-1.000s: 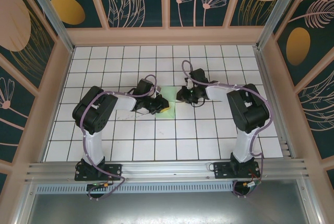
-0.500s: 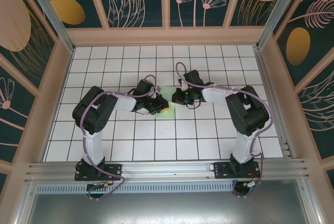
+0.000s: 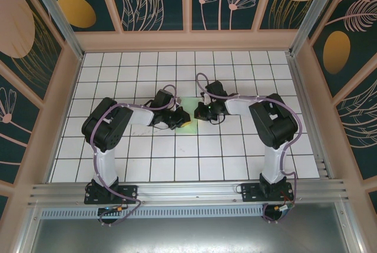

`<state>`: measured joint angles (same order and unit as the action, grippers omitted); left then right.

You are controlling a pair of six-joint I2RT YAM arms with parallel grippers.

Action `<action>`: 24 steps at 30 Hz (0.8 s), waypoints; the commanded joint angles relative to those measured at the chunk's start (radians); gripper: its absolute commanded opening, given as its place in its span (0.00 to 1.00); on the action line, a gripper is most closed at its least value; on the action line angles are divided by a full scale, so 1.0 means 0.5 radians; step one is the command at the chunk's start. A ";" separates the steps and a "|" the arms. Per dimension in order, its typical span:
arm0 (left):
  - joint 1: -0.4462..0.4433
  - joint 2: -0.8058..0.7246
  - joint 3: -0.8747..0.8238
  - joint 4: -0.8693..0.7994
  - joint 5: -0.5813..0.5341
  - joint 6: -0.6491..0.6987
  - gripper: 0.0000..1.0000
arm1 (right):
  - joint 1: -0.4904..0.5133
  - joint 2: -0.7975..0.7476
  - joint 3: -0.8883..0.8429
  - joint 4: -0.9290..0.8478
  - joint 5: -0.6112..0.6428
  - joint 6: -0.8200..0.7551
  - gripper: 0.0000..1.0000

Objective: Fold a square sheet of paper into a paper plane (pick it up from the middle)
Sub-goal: Fold the triangle a second time at the center of the table.

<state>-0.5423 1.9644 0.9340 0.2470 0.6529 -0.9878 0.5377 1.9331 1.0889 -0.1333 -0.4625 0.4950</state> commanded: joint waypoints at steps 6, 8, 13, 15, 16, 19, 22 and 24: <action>0.005 -0.088 0.155 -0.181 -0.113 0.166 0.14 | 0.008 0.166 0.020 -0.280 0.243 -0.204 0.02; 0.005 -0.061 0.166 -0.204 -0.123 0.177 0.14 | 0.007 0.171 0.016 -0.291 0.263 -0.219 0.02; 0.005 -0.009 0.180 -0.271 -0.178 0.200 0.13 | 0.008 0.181 0.025 -0.313 0.311 -0.235 0.02; 0.005 0.006 0.196 -0.306 -0.203 0.213 0.13 | 0.008 0.189 0.025 -0.320 0.311 -0.244 0.02; 0.005 0.018 0.205 -0.326 -0.215 0.221 0.13 | 0.008 0.192 0.026 -0.322 0.316 -0.248 0.02; 0.005 0.052 0.218 -0.384 -0.261 0.239 0.13 | 0.008 0.196 0.022 -0.346 0.349 -0.277 0.02; 0.008 0.073 0.228 -0.461 -0.346 0.259 0.13 | 0.008 0.201 0.019 -0.376 0.395 -0.323 0.01; 0.017 0.083 0.245 -0.522 -0.398 0.279 0.13 | 0.008 0.202 0.011 -0.390 0.425 -0.361 0.01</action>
<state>-0.5423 1.9759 1.0397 0.0761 0.5327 -0.8864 0.5438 1.9495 1.1278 -0.1989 -0.4320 0.3683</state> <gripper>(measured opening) 0.132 0.066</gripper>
